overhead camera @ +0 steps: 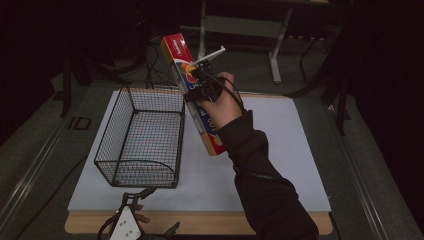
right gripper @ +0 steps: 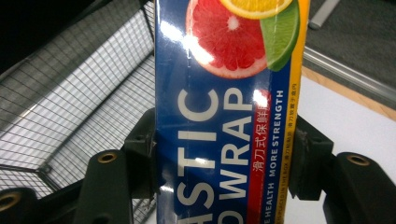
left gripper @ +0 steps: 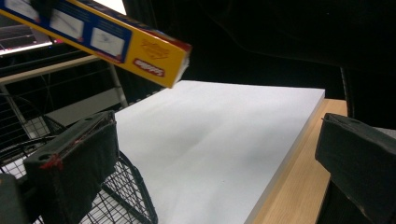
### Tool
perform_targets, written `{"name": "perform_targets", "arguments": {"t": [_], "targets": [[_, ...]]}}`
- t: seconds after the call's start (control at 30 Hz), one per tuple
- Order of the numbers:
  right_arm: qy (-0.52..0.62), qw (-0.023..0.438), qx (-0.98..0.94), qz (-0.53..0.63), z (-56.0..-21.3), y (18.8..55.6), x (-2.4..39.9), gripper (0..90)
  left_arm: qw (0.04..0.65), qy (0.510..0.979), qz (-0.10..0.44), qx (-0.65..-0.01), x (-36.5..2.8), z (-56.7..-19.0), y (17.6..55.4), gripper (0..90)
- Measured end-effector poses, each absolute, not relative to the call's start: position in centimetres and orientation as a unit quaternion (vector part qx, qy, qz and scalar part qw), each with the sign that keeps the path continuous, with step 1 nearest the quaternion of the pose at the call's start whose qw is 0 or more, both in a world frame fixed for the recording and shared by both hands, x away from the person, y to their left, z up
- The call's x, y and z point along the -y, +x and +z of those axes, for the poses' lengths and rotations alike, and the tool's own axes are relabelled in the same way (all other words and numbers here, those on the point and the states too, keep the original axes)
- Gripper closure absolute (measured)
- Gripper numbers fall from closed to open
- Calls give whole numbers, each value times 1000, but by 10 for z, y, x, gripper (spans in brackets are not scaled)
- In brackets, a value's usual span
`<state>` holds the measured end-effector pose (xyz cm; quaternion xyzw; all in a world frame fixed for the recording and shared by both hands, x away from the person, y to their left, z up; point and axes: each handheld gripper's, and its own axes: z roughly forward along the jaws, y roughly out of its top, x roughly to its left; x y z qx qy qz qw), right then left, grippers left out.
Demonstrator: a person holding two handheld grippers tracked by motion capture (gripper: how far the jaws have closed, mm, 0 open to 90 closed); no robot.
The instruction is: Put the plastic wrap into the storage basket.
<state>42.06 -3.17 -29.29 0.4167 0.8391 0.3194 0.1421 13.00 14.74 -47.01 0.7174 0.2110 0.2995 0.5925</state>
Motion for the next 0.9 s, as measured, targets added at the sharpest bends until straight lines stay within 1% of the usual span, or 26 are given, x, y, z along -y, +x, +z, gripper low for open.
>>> {"name": "perform_targets", "arguments": {"t": [0.27, 0.3, 0.4, 0.43, 0.6, 0.7, 0.9], "targets": [[397, 135, -838, 349, -281, 413, 3, 400, 593, 717, 301, -211, -148, -470, 129, 1], [390, 135, -838, 357, -279, 411, -7, 399, 593, 717, 301, -210, -148, -470, 129, 1], [385, 132, -837, 365, -278, 409, -14, 399, 594, 718, 299, -209, -148, -470, 129, 1], [375, 131, -838, 375, -277, 405, -23, 399, 595, 716, 299, -209, -148, -470, 129, 1], [364, 128, -838, 387, -276, 399, -39, 399, 595, 716, 299, -208, -149, -469, 129, 1], [338, 125, -840, 406, -277, 395, -53, 399, 595, 719, 297, -205, -149, -470, 128, 1], [326, 111, -833, 433, -289, 393, -73, 399, 595, 719, 297, -205, -150, -471, 128, 1]]}}
